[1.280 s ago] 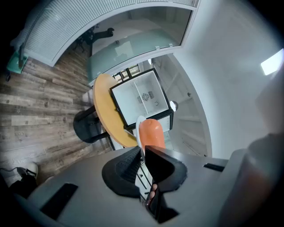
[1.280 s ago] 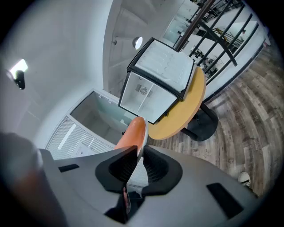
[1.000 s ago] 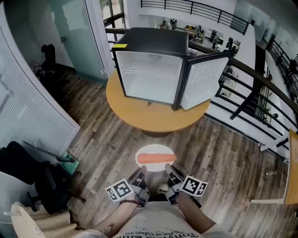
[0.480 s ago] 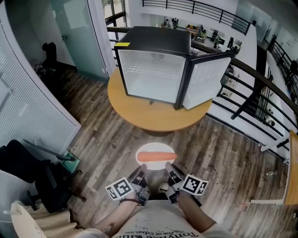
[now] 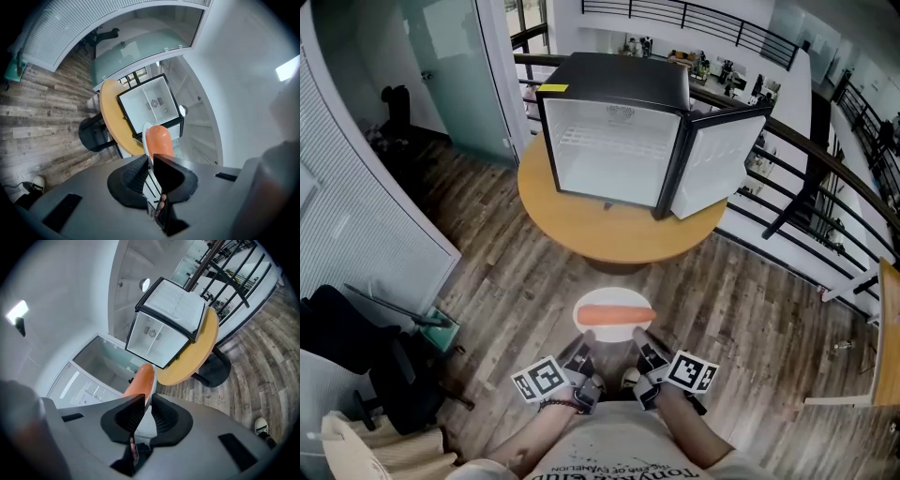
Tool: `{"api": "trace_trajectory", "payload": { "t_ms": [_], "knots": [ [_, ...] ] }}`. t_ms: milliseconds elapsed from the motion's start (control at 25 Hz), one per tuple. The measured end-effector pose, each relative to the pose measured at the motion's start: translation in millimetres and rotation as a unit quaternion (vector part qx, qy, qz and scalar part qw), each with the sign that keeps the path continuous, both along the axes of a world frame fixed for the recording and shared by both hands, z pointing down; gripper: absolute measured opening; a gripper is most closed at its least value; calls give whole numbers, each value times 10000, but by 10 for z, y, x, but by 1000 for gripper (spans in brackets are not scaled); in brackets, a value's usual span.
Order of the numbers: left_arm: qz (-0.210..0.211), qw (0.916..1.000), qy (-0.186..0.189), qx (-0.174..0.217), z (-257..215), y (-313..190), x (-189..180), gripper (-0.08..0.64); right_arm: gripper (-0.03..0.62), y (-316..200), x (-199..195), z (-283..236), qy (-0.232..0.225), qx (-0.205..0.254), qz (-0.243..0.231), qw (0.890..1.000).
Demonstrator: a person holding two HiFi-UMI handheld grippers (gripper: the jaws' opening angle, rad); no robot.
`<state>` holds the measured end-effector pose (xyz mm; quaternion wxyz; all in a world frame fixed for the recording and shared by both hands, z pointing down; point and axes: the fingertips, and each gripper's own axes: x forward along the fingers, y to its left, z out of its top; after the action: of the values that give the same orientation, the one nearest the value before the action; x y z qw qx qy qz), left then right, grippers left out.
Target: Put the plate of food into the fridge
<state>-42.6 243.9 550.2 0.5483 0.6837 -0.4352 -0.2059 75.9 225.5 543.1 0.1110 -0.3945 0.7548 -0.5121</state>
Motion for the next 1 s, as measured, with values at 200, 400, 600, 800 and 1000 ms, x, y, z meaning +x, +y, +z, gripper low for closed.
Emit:
{"api": "trace_trajectory", "payload": {
  "t_ms": [200,400,600,800,1000],
  "knots": [
    [105,9999,-1,22,5,20,-88,46,61,52,-83,1,6,4,102,9999],
    [159,9999,61,-25,33,-24,-100,46,61,18,-96,7,54,-9,159,9999],
    [176,9998,59,-29,69,-193,-135,46,61,-142,-129,51,28,-17,189,9998],
    [92,9999,50,-27,132,-498,-212,46,61,-465,-208,116,-32,0,106,9999],
    [47,10000,25,16,116,-1020,-206,46,60,-1000,-201,95,-65,77,57,9999]
  ]
}}
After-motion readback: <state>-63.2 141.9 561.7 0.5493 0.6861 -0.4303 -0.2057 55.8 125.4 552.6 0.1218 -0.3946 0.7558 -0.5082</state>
